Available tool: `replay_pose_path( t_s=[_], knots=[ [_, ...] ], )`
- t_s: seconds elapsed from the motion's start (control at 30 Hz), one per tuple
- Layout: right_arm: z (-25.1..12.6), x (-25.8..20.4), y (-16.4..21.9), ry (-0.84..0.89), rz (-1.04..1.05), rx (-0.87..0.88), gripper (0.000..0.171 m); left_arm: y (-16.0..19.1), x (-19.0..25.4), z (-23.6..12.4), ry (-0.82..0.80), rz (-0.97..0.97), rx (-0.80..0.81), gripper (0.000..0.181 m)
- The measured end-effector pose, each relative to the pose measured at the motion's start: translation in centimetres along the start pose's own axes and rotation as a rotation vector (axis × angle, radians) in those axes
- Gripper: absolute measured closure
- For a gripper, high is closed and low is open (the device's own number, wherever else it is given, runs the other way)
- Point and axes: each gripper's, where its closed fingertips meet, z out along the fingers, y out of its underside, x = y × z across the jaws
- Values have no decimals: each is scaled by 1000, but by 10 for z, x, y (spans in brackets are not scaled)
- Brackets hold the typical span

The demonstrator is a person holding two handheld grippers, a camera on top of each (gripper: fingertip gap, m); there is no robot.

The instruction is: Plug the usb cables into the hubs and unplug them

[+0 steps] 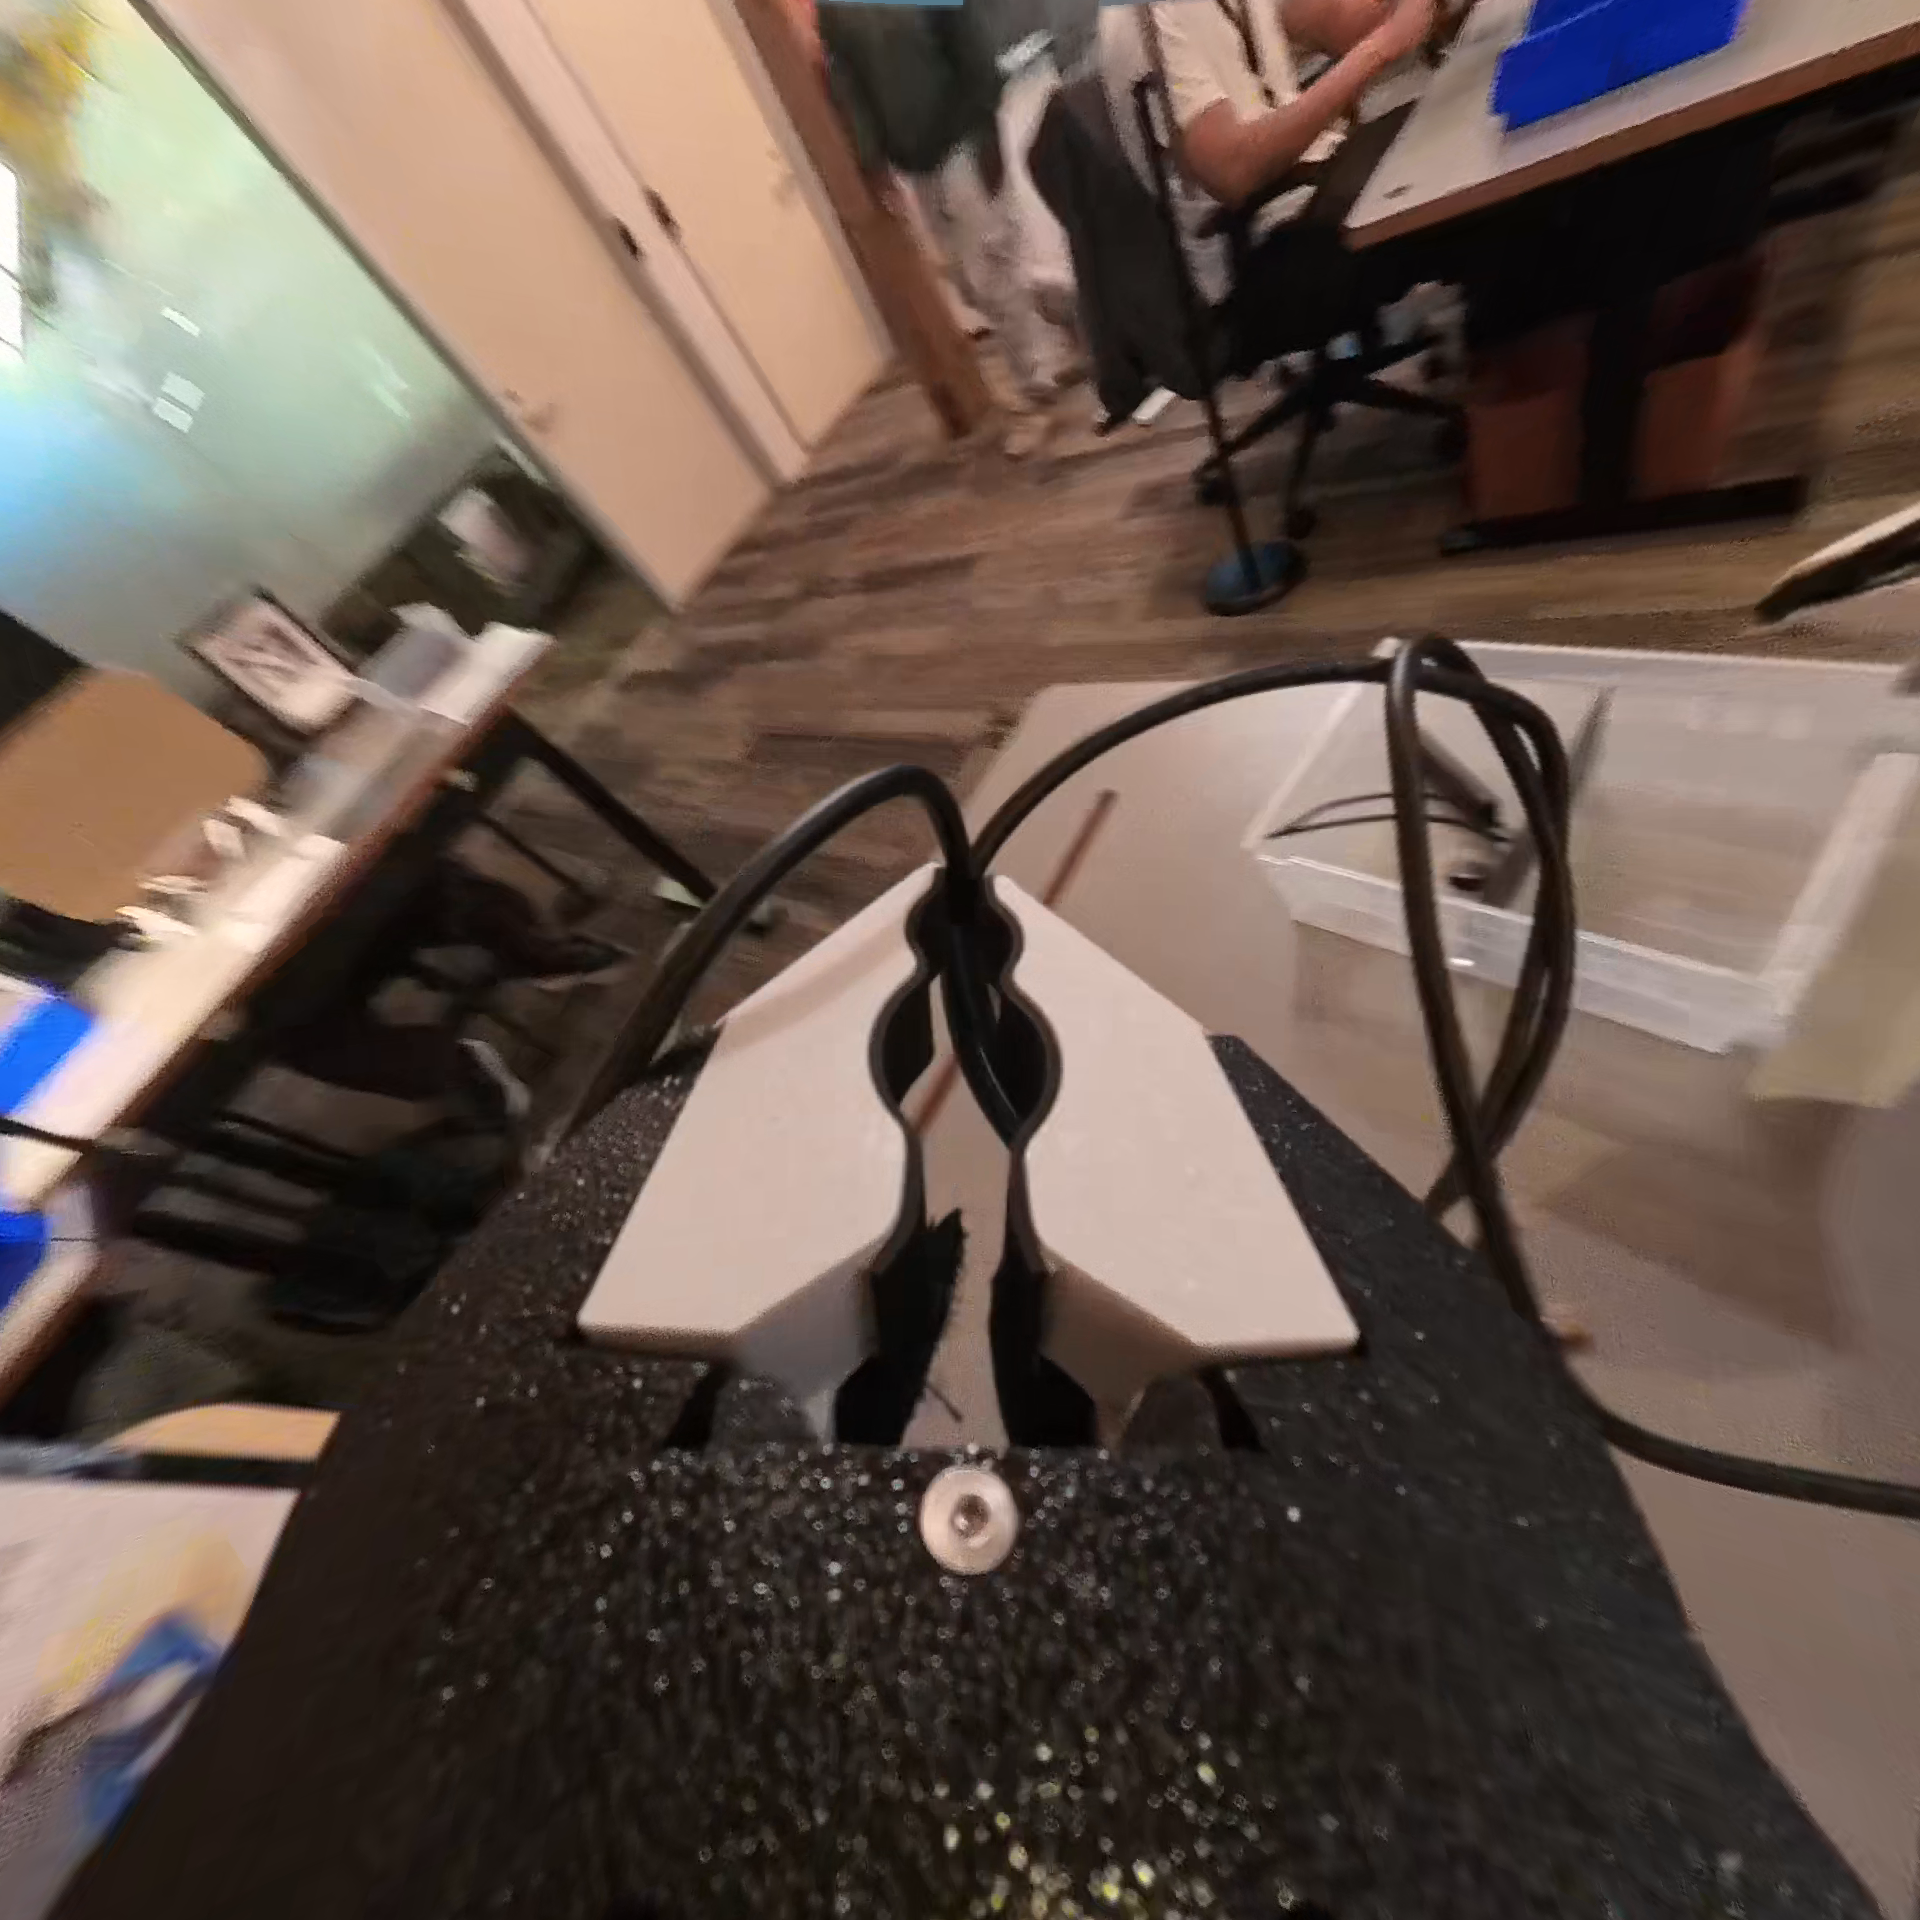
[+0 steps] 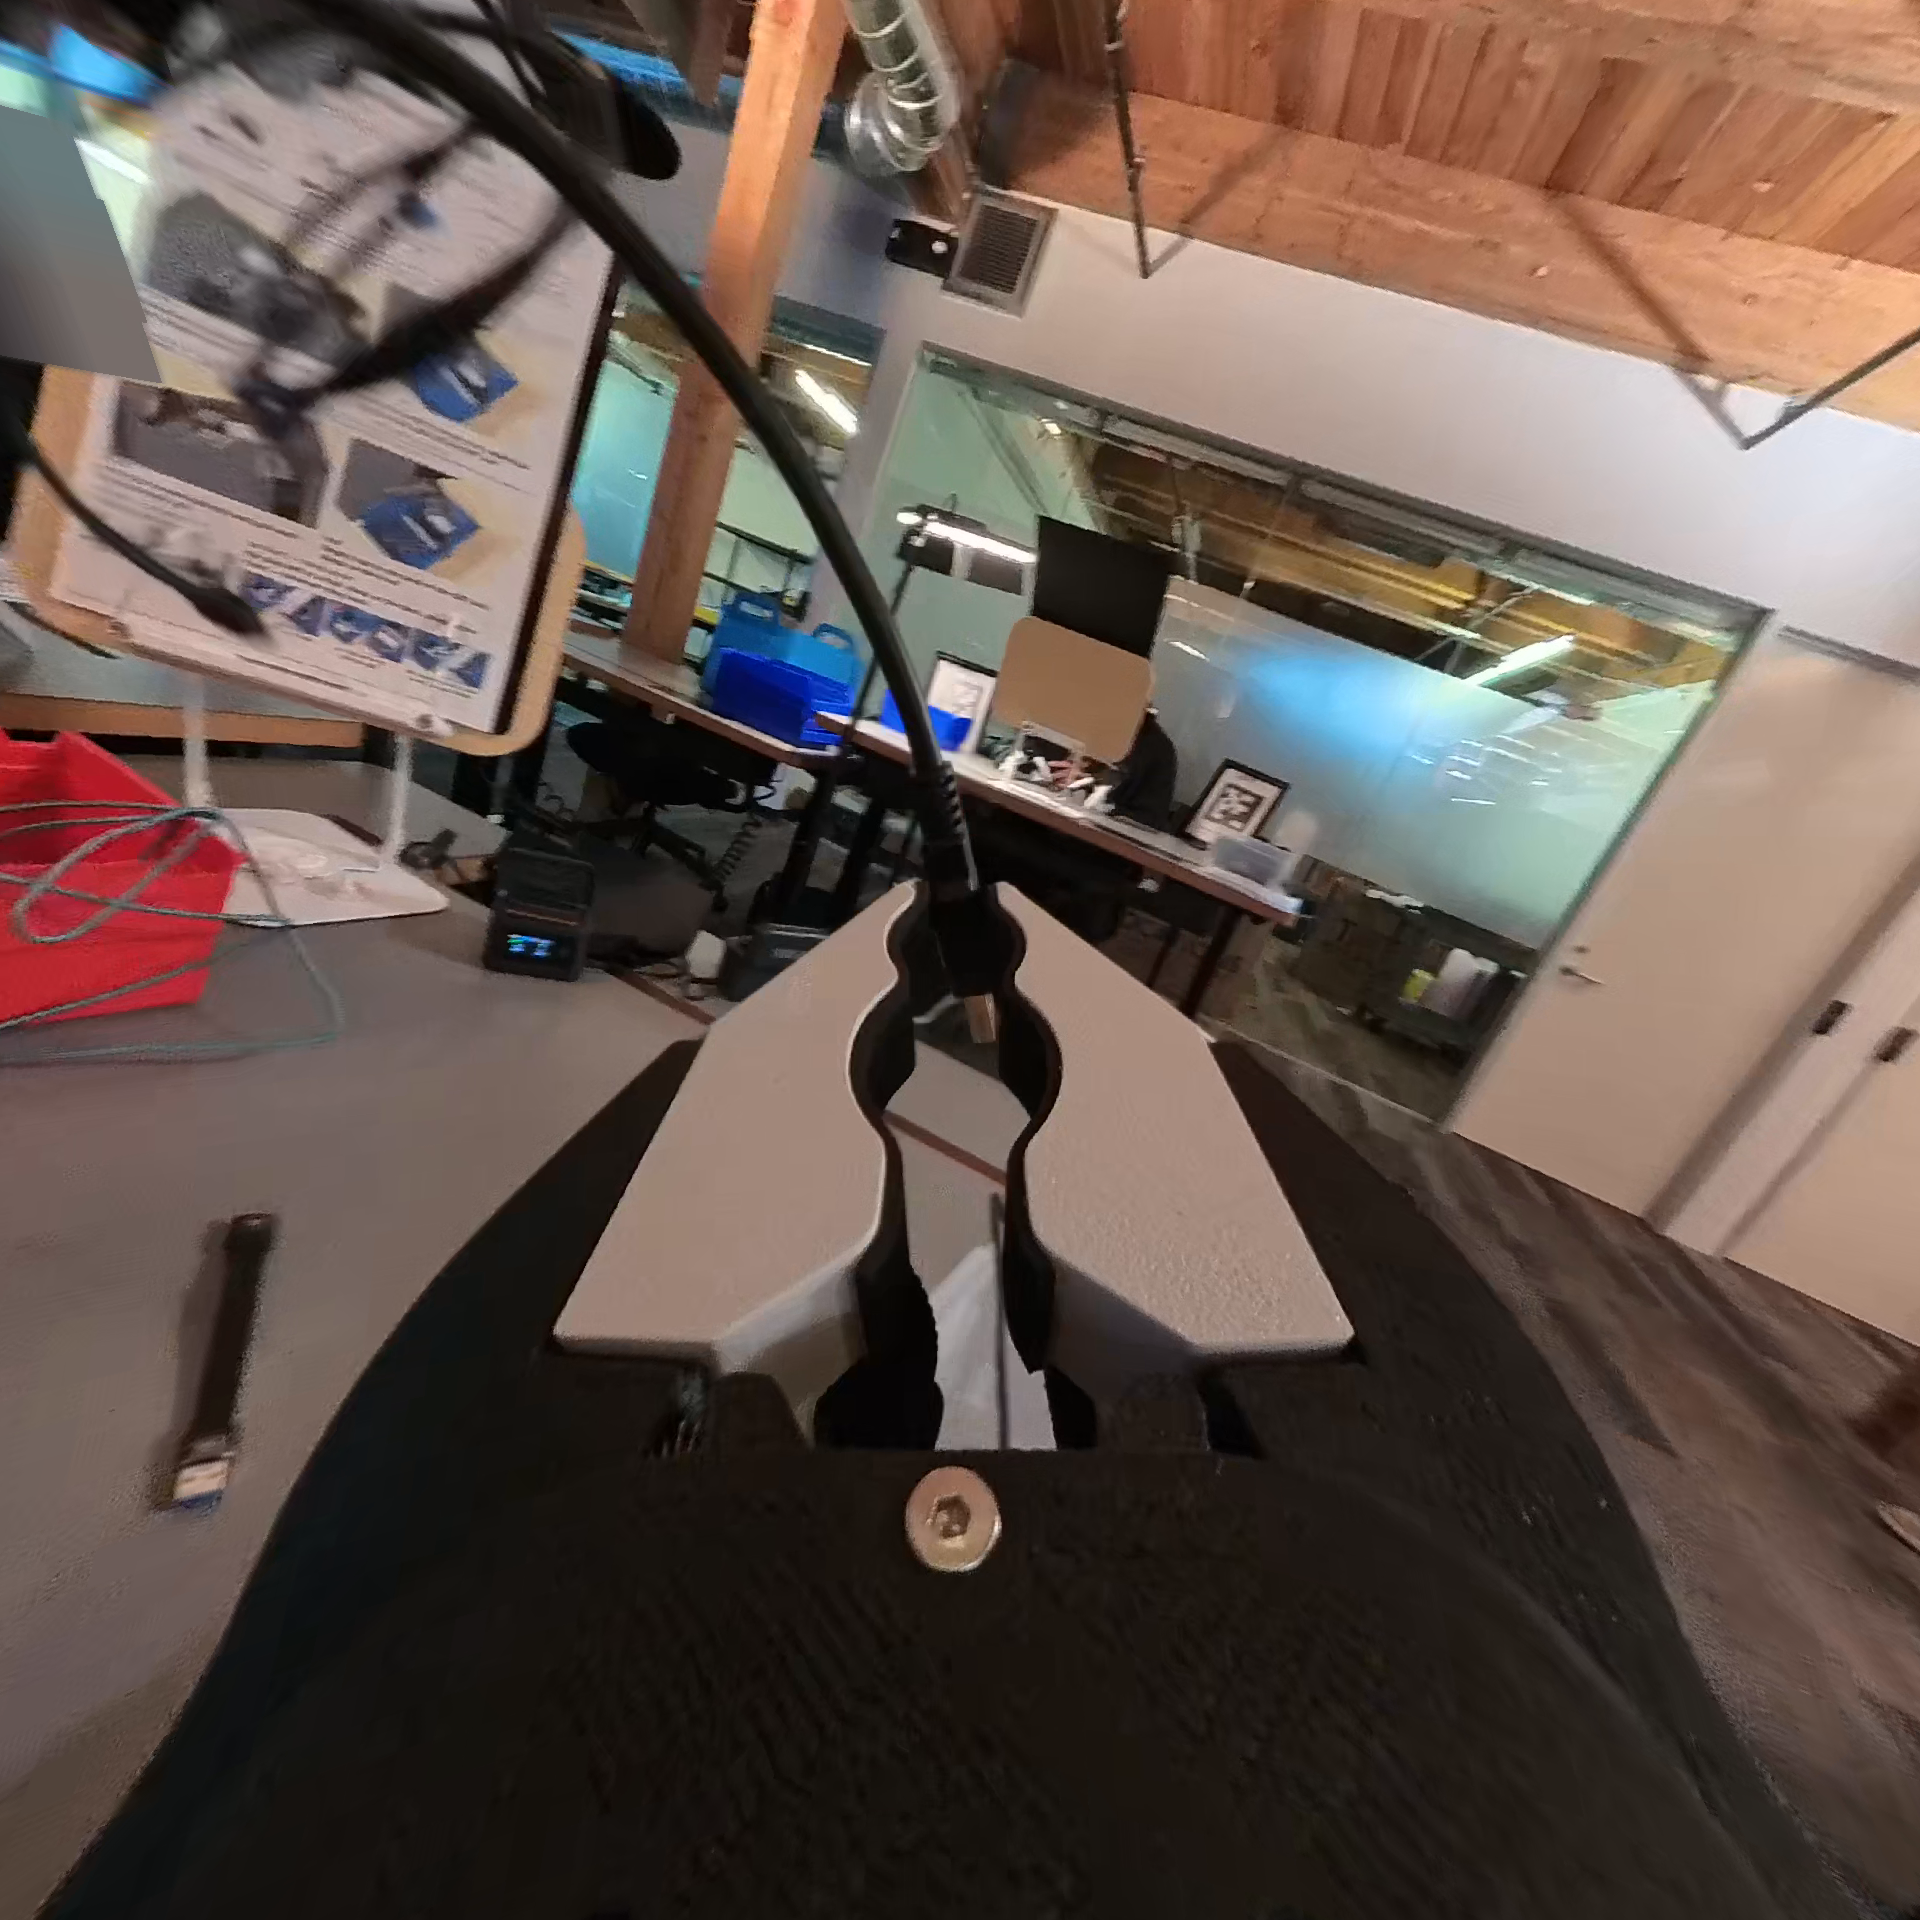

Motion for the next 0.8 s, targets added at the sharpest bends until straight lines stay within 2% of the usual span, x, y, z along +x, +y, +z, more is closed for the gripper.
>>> replay_pose_path(
  t_s=[0.1,0.2,0.37,0.47,0.63,0.8],
  knots=[
    [16,-32,3,-101,46,-16,164,37,15,37,170,-156,-58,178],
    [38,-73,22,-215,79,-92,164,92,32,74,267,-289,-143,178],
    [69,-165,79,-479,192,-301,164,194,41,125,233,-410,-310,178],
    [78,-195,123,-528,168,-441,164,244,46,140,187,-429,-382,178],
    [86,-200,186,-499,182,-598,164,281,41,153,59,-423,-318,178],
    [89,-206,214,-502,206,-628,164,293,44,159,-9,-431,-197,177]
  ],
)
